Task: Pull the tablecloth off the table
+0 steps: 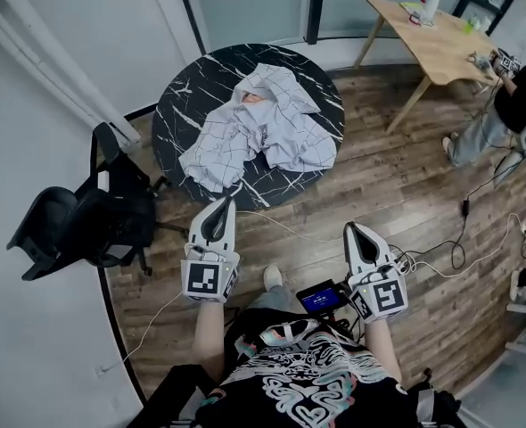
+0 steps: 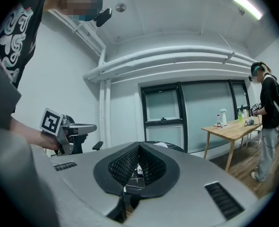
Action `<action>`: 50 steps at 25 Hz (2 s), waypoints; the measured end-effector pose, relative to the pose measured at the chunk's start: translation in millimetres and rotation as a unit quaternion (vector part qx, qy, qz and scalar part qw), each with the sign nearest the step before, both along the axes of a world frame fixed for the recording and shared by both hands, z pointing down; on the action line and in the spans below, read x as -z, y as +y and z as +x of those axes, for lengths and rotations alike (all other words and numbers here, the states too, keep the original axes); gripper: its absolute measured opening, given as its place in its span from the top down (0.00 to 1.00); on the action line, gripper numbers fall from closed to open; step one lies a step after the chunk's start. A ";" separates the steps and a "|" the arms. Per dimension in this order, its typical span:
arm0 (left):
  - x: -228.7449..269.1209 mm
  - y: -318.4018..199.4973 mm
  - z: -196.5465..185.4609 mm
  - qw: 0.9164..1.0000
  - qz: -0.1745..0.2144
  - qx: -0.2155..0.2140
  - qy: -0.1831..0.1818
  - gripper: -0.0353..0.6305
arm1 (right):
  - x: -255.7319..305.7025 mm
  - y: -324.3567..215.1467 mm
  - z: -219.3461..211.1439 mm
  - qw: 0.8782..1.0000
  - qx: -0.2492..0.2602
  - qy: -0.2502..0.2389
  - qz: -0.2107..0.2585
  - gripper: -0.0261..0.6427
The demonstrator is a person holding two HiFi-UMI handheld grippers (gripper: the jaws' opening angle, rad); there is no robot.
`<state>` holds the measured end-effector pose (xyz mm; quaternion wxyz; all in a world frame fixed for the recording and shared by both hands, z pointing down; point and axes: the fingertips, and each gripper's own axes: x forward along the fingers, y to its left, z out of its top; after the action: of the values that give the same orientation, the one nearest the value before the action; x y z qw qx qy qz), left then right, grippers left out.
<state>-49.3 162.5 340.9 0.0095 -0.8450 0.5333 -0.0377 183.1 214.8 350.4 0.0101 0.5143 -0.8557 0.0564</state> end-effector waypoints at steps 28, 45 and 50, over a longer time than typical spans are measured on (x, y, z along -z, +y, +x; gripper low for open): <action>-16.8 -93.8 -66.7 1.000 -0.016 0.012 0.008 0.93 | -2.3 -110.6 -72.0 1.000 0.015 0.006 0.008 0.97; -10.8 -199.4 -82.6 0.998 -0.012 0.055 -0.004 0.93 | -7.0 -249.5 -74.4 0.999 0.031 0.012 0.007 0.97; -19.5 -230.5 -84.7 0.997 -0.017 0.074 0.001 0.93 | -20.9 -285.0 -78.2 0.999 0.043 0.014 -0.008 0.97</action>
<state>-134.0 -68.0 360.4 -0.0085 -0.8032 0.5938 -0.0467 104.9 -70.2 371.2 0.0281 0.4773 -0.8766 0.0556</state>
